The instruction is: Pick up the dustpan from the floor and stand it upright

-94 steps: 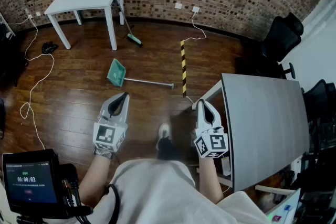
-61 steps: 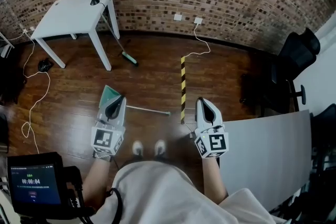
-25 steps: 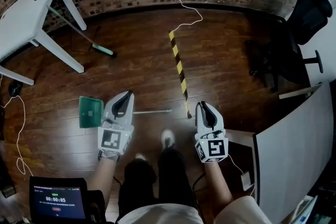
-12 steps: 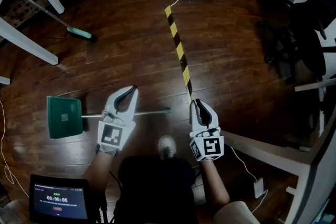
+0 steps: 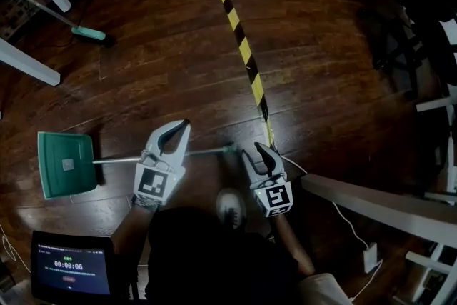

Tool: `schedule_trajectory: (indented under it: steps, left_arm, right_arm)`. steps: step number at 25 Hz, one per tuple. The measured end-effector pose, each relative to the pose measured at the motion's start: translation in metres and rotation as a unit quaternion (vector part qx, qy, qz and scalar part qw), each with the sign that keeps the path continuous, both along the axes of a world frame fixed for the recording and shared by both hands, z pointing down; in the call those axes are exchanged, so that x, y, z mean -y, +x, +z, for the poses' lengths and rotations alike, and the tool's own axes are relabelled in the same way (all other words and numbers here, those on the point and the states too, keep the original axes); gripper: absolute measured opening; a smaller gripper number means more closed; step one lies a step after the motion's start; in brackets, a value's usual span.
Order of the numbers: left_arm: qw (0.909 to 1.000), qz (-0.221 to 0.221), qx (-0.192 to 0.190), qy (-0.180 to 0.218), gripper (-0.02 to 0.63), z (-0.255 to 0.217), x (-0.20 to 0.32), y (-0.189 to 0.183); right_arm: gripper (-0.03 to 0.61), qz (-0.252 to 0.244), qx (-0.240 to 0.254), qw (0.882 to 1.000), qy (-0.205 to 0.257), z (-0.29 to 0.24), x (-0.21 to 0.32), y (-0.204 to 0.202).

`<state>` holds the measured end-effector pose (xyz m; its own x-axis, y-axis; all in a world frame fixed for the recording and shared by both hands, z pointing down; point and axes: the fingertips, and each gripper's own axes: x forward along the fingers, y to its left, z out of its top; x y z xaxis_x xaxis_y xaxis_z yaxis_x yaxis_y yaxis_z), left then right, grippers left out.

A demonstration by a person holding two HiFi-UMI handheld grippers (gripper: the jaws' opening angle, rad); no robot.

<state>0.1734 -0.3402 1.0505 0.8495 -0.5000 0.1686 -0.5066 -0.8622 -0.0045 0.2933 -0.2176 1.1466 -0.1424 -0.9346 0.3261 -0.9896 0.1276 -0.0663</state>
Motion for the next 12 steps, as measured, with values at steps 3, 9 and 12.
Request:
schedule_trajectory:
  steps: [3,9,12]
  left_arm:
    - [1.0000,0.002,0.001,-0.004,0.002,0.013,-0.002,-0.003]
    - [0.9996,-0.020,0.006,-0.020,0.002,0.013,-0.001,-0.018]
    - [0.9994,-0.022,0.018,-0.018,0.002,0.024,0.003,-0.025]
  right_arm:
    - [0.179,0.001,-0.001,0.999,-0.033,0.042,-0.011,-0.008]
    - [0.175,-0.026,-0.021,0.997,-0.066,0.088,-0.006,-0.023]
    - [0.175,-0.033,-0.031,0.997,-0.062,0.097,0.006,-0.028]
